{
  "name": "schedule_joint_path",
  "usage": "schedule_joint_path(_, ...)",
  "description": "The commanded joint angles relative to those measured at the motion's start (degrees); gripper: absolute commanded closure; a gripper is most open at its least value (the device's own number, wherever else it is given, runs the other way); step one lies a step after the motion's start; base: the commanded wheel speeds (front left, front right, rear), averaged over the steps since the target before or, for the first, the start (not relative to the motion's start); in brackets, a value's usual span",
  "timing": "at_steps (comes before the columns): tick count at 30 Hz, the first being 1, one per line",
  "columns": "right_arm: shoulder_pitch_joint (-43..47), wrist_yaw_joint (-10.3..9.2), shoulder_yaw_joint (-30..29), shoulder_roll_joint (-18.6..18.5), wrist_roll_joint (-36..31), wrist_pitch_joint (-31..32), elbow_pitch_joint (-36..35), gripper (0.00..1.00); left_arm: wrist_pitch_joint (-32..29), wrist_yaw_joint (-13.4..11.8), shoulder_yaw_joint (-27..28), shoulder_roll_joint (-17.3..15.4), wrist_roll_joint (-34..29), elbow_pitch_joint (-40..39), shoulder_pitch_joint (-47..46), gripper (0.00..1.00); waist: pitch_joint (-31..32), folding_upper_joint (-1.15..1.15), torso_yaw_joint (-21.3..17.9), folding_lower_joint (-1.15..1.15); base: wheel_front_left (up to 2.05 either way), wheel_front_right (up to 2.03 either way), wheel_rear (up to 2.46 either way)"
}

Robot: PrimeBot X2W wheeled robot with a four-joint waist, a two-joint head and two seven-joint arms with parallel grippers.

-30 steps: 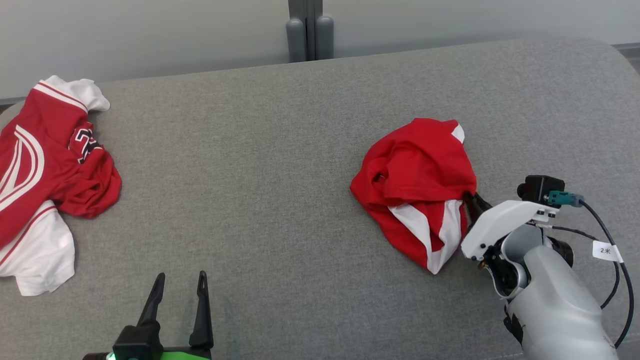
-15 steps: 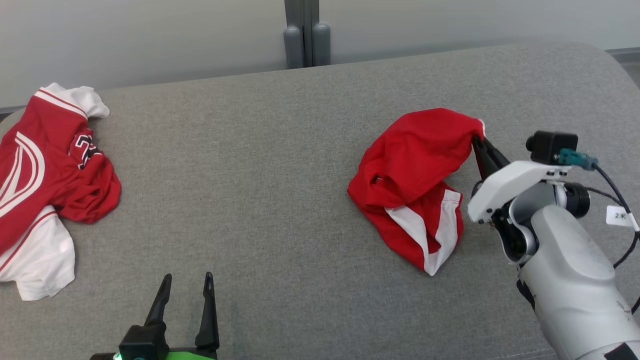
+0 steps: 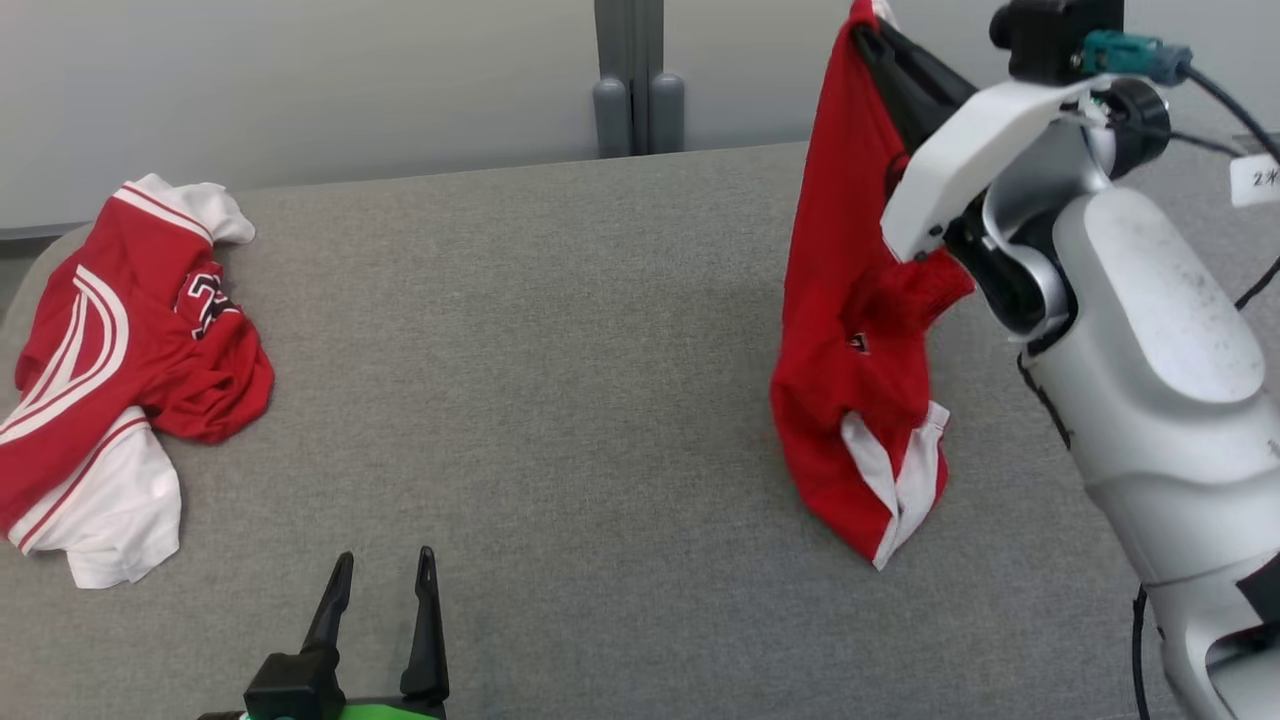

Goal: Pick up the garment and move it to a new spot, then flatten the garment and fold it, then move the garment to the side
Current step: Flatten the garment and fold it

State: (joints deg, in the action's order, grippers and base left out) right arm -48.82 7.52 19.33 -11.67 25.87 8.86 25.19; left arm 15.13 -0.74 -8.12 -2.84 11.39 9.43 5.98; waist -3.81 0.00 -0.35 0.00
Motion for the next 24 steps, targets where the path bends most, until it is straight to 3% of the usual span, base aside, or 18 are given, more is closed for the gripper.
schedule_joint_path(1, -2.1, -0.06, 0.5, -0.4, 0.4, 1.1, -0.7, 1.0, 0.0, -0.5, -0.2, -0.1, 0.8, 0.1, -0.3, 0.0, 0.7, 0.0, 1.2, 0.0, 0.0, 0.0, 0.0)
schedule_joint_path(12, -9.7, -0.07, 6.4, -0.2, 5.5, 7.5, -2.0, 1.0, 0.0, -2.0, -1.7, -0.1, 2.7, 0.6, 1.4, 0.0, 3.1, 0.0, 5.6, 0.0, 0.0, 0.0, 0.0)
schedule_joint_path(21, -9.5, -0.07, 9.1, -1.8, 10.7, 9.2, -4.7, 1.0, 0.0, -2.7, -1.0, -0.1, 3.1, 0.1, 2.4, 0.0, 4.0, 0.0, 5.4, 0.0, 0.0, 0.0, 0.0)
schedule_joint_path(24, -7.5, -0.07, 10.2, -4.0, 12.0, 10.6, -6.4, 1.0, 0.0, -2.7, -0.6, -0.1, 3.0, -0.2, 2.6, 0.0, 3.9, 0.0, 4.6, 0.0, 0.0, 0.0, 0.0)
